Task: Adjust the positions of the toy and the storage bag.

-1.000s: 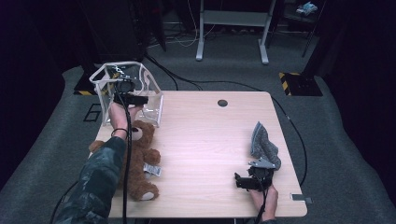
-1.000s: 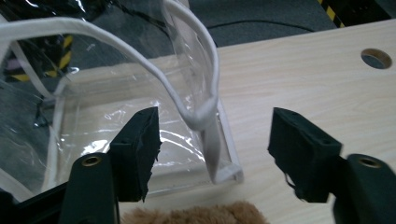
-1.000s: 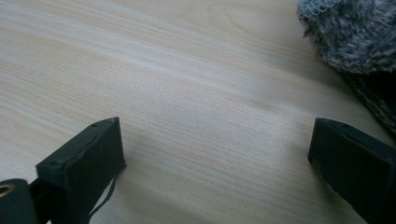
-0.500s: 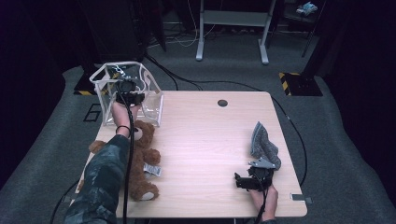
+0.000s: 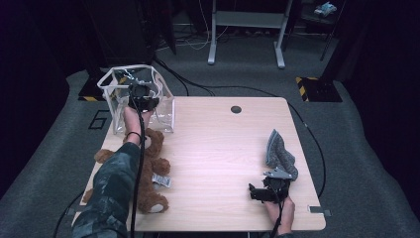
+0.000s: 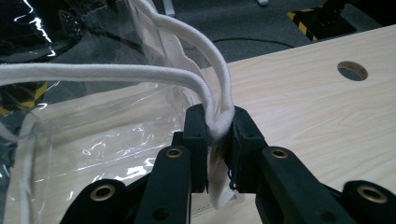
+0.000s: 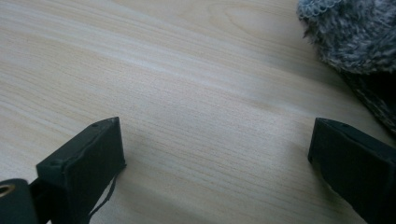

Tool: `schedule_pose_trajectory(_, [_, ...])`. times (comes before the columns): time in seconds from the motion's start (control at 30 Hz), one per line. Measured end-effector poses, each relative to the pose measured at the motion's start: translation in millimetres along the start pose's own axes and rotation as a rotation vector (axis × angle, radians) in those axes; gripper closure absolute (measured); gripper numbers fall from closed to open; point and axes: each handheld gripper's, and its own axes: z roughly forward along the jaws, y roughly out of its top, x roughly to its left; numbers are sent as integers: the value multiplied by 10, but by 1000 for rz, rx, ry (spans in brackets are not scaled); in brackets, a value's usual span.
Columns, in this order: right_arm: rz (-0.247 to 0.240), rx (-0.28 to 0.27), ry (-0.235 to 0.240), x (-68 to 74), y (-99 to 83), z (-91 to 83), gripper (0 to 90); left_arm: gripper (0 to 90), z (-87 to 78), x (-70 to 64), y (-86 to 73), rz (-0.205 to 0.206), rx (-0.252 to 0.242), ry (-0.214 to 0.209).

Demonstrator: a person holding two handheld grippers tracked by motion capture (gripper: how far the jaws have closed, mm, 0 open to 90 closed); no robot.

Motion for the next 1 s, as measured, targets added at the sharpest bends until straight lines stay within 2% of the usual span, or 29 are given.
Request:
schedule_pose_trajectory(0.1, [0,0,0,0,0,0,26,793,16,-30,19,-10,3,-28])
schedule_pose_trajectory(0.17, [0,0,0,0,0,0,26,792,38,-94,47,18,13,-38])
schedule_pose_trajectory(0.47, [0,0,0,0,0,0,26,794,136,-375,116,59,12,-102])
schedule_pose_trajectory(0.77, [0,0,0,1,-1,-1,26,796,172,-567,132,84,8,-160])
schedule_pose_trajectory(0.9, [0,0,2,0,-1,0,26,796,184,-679,143,103,9,-182])
schedule_pose_trajectory(1.0, [1,0,2,1,-1,0,26,796,190,-775,138,102,2,-198])
